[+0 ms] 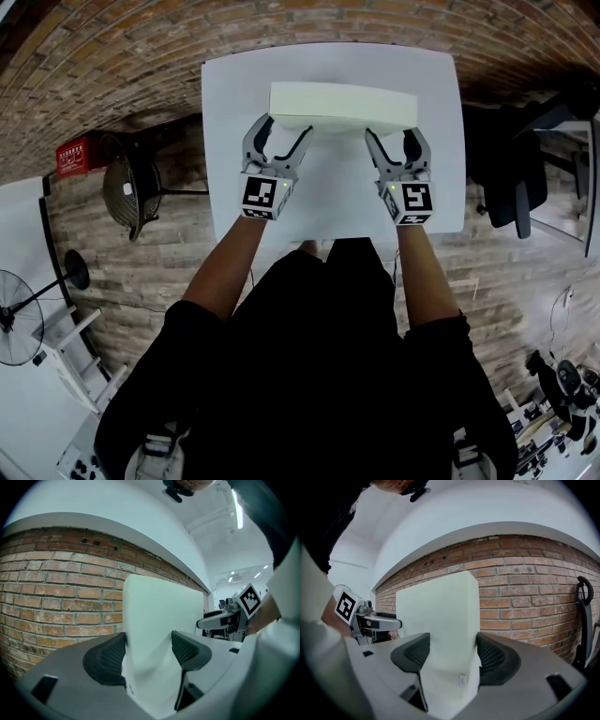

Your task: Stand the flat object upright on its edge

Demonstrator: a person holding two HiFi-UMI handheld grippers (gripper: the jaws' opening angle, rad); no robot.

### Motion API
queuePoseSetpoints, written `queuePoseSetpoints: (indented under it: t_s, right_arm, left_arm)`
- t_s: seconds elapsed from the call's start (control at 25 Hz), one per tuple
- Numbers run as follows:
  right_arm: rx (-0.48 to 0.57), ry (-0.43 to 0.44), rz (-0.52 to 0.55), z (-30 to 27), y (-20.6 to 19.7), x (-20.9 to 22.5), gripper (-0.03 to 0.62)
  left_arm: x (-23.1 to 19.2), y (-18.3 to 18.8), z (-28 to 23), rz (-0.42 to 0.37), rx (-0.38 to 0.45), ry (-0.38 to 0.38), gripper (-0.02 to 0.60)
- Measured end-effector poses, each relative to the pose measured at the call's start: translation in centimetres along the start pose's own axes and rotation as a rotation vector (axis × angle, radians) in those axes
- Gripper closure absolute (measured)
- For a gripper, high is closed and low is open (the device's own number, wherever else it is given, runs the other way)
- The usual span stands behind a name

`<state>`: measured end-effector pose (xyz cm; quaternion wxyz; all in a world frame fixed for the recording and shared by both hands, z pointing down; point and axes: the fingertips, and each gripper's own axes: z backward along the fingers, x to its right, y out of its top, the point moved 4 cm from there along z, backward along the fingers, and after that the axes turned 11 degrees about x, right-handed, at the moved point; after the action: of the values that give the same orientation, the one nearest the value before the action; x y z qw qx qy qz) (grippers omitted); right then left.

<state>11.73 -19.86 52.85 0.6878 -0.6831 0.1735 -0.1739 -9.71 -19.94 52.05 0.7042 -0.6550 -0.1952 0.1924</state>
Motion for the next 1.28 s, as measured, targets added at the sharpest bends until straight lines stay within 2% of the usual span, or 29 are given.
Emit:
queuePoseSetpoints:
  t_s: [0.16,0.36,0.76,1.28]
  right_arm:
    - [-0.007,0.008,-0.016,0.0,0.1,0.0,0.280]
    - [-0.010,0.018,-0.034,0.0,0.0,-0.1,0.232]
    - [-0.037,0.036,-0.051,0.4,0.0,-0.4,0.223]
    - [-0.026,0.003,-0.054,1.3,0.7,0.1,0.221]
  left_arm:
    - [0.0,0.0,0.0,-0.006,-0.014,-0.019,0.276]
    - [0.0,0.1,0.2,0.003,-0.028,-0.032,0.276]
    - [0.2,-0.2,0.7,0.009,-0.051,-0.052,0.276]
    - [-0.1,0.9,1.9,0.003,-0.043,-0.048,0.275]
